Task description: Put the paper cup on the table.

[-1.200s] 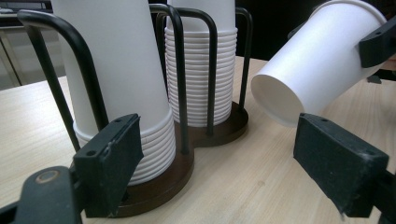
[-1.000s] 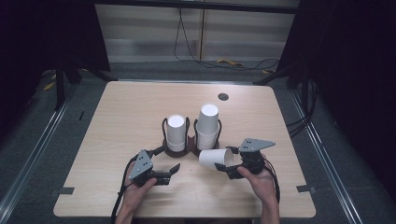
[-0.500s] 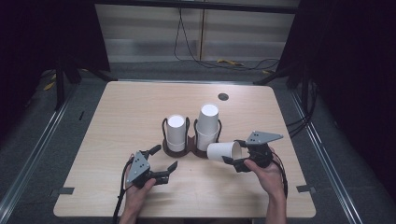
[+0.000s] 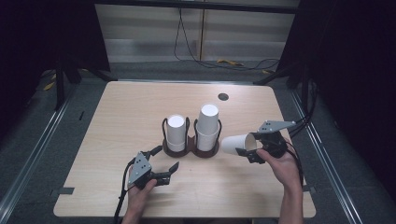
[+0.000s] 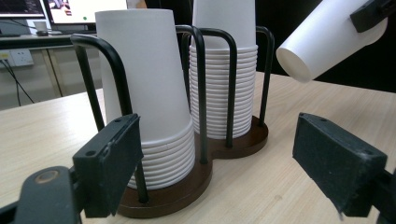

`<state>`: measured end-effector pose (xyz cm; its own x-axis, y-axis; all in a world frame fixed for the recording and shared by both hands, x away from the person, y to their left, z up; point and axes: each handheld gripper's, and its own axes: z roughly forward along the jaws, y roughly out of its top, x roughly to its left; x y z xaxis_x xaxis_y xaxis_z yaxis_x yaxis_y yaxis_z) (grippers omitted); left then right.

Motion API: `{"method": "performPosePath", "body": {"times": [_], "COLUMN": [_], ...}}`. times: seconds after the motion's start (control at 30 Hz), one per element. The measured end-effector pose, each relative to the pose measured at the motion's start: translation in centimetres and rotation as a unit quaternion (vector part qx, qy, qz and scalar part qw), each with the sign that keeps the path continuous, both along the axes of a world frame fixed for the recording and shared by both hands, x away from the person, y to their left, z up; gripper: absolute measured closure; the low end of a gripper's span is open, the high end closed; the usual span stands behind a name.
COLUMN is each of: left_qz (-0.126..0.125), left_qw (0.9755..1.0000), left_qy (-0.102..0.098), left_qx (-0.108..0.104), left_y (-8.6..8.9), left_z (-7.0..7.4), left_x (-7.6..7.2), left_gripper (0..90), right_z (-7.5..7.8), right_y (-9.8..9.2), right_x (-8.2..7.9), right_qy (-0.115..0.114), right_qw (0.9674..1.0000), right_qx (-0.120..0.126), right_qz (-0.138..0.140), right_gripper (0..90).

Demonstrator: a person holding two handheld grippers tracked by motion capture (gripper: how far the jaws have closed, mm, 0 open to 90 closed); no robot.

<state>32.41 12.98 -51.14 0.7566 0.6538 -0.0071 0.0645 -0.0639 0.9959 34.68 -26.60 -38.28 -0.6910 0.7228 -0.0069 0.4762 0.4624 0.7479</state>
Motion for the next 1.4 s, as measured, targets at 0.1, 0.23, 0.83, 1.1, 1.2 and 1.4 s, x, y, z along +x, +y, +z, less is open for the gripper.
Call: {"method": "performPosePath", "body": {"times": [0.1,0.23,0.83,1.1,1.2,1.4], "left_qz": [-0.003,-0.003,0.041,0.041,0.036,0.037], "left_qw": [1.0,1.0,0.9985,0.9984,0.9985,0.9985], "left_qy": [-0.004,-0.007,-0.021,-0.023,-0.023,-0.023], "left_qx": [0.001,0.002,-0.029,-0.031,-0.033,-0.032], "left_y": [0.0,-0.1,0.5,0.5,0.4,0.4], "left_z": [0.0,0.0,-0.3,-0.3,-0.3,-0.3], "left_x": [0.0,-0.1,-0.6,-0.7,-0.7,-0.7], "left_gripper": [15.6,15.7,15.8,15.9,15.8,15.8], "right_z": [0.3,0.0,0.4,-0.6,-1.0,-1.2], "right_y": [-0.5,-0.8,0.1,0.3,0.4,0.5], "right_x": [0.6,1.8,6.0,7.8,8.4,8.9], "right_qy": [0.007,0.033,0.089,0.133,0.146,0.155], "right_qw": [0.9999,0.9984,0.9869,0.9759,0.9699,0.9641], "right_qx": [-0.009,-0.041,-0.128,-0.165,-0.186,-0.206], "right_qz": [-0.008,-0.021,-0.042,-0.051,-0.058,-0.062], "right_gripper": [22.2,22.2,22.2,22.2,22.0,21.7]}}
